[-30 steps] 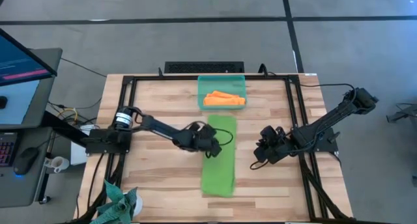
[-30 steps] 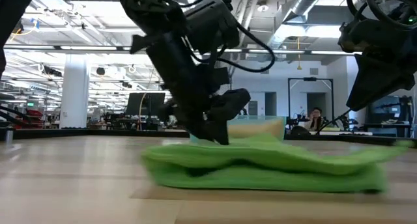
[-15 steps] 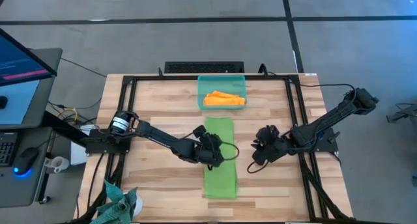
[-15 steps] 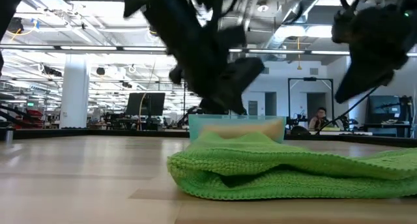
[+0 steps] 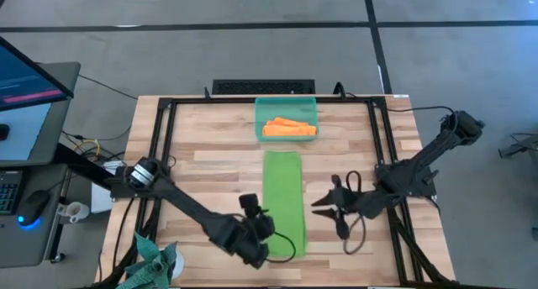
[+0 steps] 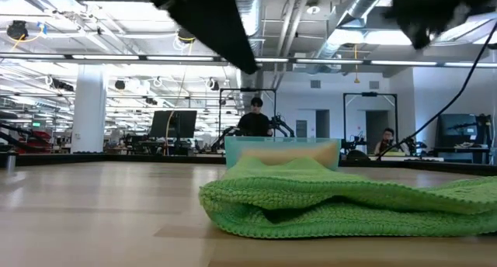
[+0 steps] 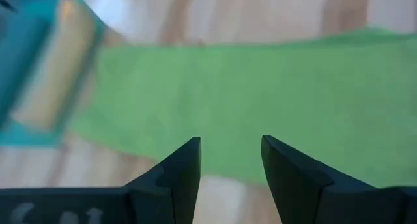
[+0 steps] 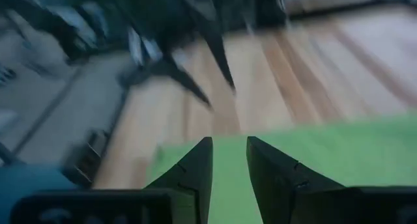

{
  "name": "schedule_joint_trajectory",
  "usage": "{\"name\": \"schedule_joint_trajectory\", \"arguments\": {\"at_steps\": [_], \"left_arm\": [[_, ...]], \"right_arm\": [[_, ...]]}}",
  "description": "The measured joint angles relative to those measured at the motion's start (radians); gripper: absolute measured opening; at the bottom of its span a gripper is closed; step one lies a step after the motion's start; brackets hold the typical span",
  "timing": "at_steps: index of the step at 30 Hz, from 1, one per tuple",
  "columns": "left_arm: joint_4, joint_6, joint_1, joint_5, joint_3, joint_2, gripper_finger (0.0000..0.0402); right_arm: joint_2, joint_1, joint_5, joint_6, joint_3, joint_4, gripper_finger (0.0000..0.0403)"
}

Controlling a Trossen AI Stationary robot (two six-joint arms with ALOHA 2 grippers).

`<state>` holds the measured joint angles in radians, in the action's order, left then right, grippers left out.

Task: Roll microfiber towels into tight, uniform cylinder then place into a basket
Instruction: Fold the green microfiber towel

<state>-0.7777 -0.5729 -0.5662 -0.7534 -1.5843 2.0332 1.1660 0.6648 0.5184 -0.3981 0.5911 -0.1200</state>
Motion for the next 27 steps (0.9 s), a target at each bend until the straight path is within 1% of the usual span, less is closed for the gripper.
{"name": "schedule_joint_trajectory", "arguments": {"at_steps": [2,4,7,9,14,17,19,23,25,27], "left_arm": [[0.016,-0.068,-0.007,0.048,0.043,0.000,0.0155],[0.057,-0.113,-0.010,0.075,0.098,0.001,0.0155],[0.145,-0.137,-0.008,0.082,0.164,0.001,0.0155],[0.194,-0.133,0.000,0.109,0.186,0.001,0.0155],[0.347,-0.072,0.020,0.173,0.224,0.001,0.0155],[0.489,-0.009,0.019,0.241,0.236,0.001,0.0155],[0.647,0.063,0.017,0.327,0.248,0.001,0.0155],[0.939,0.223,0.025,0.607,0.251,0.001,0.0155],[0.999,0.262,0.036,0.730,0.251,-0.010,0.0155],[0.984,0.281,0.048,0.794,0.253,-0.040,0.0155]], "right_arm": [[0.000,0.026,0.012,0.075,0.000,-0.098,0.0118],[0.000,0.049,0.013,0.145,0.000,-0.186,0.0118],[0.000,0.082,0.013,0.221,0.000,-0.266,0.0118],[0.000,0.097,0.013,0.252,0.002,-0.296,0.0118],[0.001,0.114,0.034,0.302,0.071,-0.238,0.0118],[0.001,0.127,0.034,0.304,0.107,-0.172,0.0118],[0.001,0.136,0.034,0.304,0.117,-0.149,0.0118],[0.001,0.141,0.063,0.292,0.117,-0.143,0.0118],[0.001,0.141,0.063,0.287,0.117,-0.145,0.0118],[0.001,0.141,0.063,0.286,0.117,-0.154,0.0118]]}}
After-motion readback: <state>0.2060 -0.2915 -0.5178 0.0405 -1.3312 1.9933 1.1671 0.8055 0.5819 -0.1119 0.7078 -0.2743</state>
